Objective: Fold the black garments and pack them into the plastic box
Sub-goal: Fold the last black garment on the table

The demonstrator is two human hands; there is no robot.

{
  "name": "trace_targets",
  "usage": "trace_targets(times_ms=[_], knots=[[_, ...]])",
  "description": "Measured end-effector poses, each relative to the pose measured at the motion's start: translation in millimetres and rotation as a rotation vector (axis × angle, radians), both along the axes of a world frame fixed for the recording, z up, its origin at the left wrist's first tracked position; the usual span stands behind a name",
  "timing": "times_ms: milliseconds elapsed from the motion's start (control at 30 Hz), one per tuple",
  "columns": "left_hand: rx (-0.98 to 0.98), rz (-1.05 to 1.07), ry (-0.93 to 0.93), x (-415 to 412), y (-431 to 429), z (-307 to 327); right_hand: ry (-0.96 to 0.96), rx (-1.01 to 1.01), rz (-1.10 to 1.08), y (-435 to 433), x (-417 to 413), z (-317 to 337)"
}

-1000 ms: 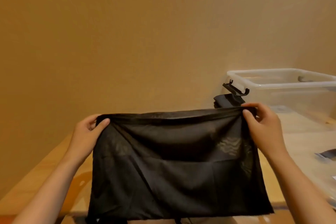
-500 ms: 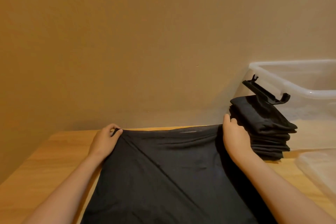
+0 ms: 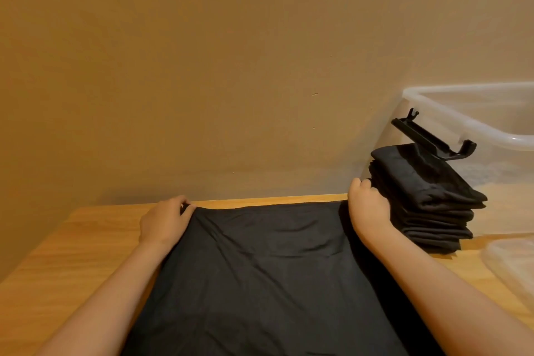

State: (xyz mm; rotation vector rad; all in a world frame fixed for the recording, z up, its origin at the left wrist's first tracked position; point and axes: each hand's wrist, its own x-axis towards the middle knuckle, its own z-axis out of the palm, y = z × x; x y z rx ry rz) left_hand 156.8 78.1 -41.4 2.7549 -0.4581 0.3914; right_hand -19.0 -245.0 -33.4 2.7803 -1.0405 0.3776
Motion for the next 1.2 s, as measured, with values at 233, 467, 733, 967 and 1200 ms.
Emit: trace_targets(times_ms=[233,467,733,967,1200], knots=[[-0.064,-0.41,-0.016,-6,-12,-4,-0.003,-0.013,0.411,3,12,-13],[-0.099,-0.407,0.045,-7,-19,-1,-0.073,0.018,0.423,5,14,-10],[-0.055,-0.439,0.055,0,-22,-4,-0.115,0.038,0.349,5,21,-16],[-0.032,-0.368,-0.014,2,-31,-3,-0.169,0.097,0.394,18,11,-8],[0.11,-0.297,-0.018,-25,-37,3,-0.052,0.238,0.541,67,-40,6]])
